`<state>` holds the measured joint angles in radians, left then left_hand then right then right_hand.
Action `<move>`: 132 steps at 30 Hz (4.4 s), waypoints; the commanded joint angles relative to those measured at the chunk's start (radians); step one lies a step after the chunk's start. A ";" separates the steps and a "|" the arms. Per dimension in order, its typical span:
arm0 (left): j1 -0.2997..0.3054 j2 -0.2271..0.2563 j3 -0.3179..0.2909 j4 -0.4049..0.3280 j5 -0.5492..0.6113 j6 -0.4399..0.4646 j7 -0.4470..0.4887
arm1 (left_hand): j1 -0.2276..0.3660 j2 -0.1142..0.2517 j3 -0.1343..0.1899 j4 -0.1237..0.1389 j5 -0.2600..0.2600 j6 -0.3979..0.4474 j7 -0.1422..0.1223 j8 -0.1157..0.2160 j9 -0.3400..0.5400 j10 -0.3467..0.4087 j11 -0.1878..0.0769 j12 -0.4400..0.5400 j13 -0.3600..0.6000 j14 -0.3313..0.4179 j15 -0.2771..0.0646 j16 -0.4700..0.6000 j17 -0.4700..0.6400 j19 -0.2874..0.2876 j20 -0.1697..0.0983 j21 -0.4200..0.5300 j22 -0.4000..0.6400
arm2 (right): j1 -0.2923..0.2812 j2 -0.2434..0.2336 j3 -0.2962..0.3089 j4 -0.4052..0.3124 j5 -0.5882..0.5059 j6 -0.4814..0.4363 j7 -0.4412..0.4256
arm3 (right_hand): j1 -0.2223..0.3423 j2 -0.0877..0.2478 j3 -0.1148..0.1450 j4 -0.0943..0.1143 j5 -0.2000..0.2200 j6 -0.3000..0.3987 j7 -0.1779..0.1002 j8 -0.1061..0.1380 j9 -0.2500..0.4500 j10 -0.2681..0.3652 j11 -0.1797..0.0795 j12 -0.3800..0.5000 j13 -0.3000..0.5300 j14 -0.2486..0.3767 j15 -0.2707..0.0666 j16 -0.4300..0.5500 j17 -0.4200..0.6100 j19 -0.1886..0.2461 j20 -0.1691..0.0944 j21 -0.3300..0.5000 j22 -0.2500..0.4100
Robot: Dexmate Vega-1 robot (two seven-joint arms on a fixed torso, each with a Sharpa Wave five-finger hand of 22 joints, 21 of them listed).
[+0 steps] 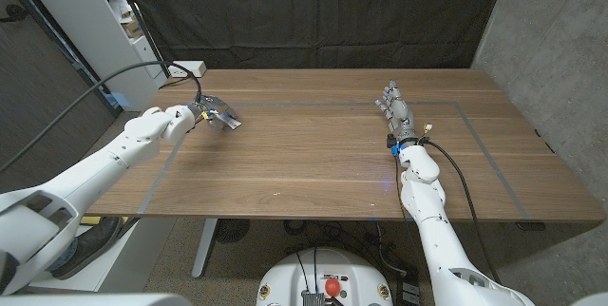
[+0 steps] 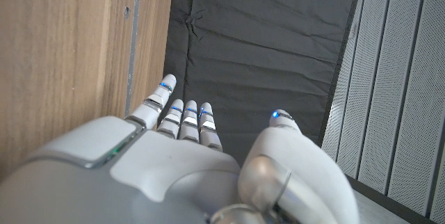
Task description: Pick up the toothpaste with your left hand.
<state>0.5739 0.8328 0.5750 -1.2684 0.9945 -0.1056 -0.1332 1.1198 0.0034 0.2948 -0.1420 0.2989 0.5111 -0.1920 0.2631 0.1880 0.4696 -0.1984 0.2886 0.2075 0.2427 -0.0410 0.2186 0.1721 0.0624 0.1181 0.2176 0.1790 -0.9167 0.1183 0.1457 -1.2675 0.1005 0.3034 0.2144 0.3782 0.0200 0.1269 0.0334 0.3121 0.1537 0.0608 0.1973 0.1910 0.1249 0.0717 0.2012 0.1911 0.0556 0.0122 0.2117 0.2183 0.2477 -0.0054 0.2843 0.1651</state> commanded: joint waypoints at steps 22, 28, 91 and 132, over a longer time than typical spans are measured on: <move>0.026 -0.006 0.003 0.010 -0.002 0.026 0.062 | 0.044 0.035 -0.032 -0.006 -0.069 0.280 -0.020 0.050 0.002 0.233 -0.012 -0.003 0.005 0.145 -0.122 0.014 0.004 0.075 -0.005 0.006 0.005 | 0.034 0.005 0.016 0.050 -0.009 -0.007 0.020 | -0.008 0.002 -0.004 0.000 0.006 0.011 -0.002 0.003 0.001 0.011 -0.002 -0.001 0.002 0.010 0.005 0.004 0.003 0.009 0.002 -0.013 0.004; 0.018 -0.012 0.007 0.017 -0.006 0.025 0.064 | 0.052 0.035 -0.032 -0.008 -0.078 0.337 -0.020 0.058 0.001 0.297 -0.010 -0.005 0.005 0.186 -0.133 0.016 0.004 0.094 -0.014 0.006 0.004 | 0.038 0.005 0.022 0.052 -0.010 -0.010 0.022 | -0.008 0.002 -0.005 0.000 0.007 0.011 -0.003 0.003 0.001 0.011 0.000 -0.001 0.002 0.010 0.005 0.004 0.003 0.009 0.003 -0.015 0.004; 0.112 0.051 -0.088 -0.176 0.022 0.090 0.060 | 0.038 0.030 -0.028 0.002 -0.089 0.433 -0.015 0.068 0.005 0.398 -0.020 -0.013 0.033 0.266 -0.128 -0.007 0.006 0.116 -0.003 -0.004 0.003 | 0.029 0.014 0.001 0.019 0.015 0.030 0.029 | -0.011 0.005 -0.009 -0.004 0.010 0.011 -0.004 0.003 0.001 0.013 0.001 -0.002 0.002 0.011 0.005 0.002 0.002 0.017 0.007 -0.039 0.004; 0.197 0.097 -0.211 -0.352 0.023 0.107 0.065 | 0.028 0.031 -0.025 0.004 -0.089 0.446 -0.018 0.067 0.007 0.410 -0.021 -0.023 0.042 0.274 -0.129 -0.016 0.007 0.114 0.004 -0.008 0.004 | -0.014 0.008 -0.023 -0.045 0.037 0.049 0.015 | -0.011 0.008 -0.011 -0.007 0.012 0.019 0.004 0.005 0.001 0.019 0.002 -0.001 0.002 0.016 0.008 0.003 0.001 0.027 0.003 -0.051 0.005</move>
<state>0.7557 0.9292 0.3925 -1.5828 1.0228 -0.0004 -0.0584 1.1570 0.0356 0.2646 -0.1418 0.2137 0.9450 -0.2128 0.3280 0.1935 0.8681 -0.2219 0.2659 0.2446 0.5057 -0.0488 0.2027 0.1744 0.1711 0.1163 0.2107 0.1789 -0.9170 0.1269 0.1303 -1.2988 0.1292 0.3419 0.2368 0.3702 0.0280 0.1214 0.0279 0.3195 0.1646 0.0607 0.1973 0.1911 0.1339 0.0771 0.2012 0.1910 0.0608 0.0177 0.2117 0.2188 0.2672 -0.0001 0.2359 0.1651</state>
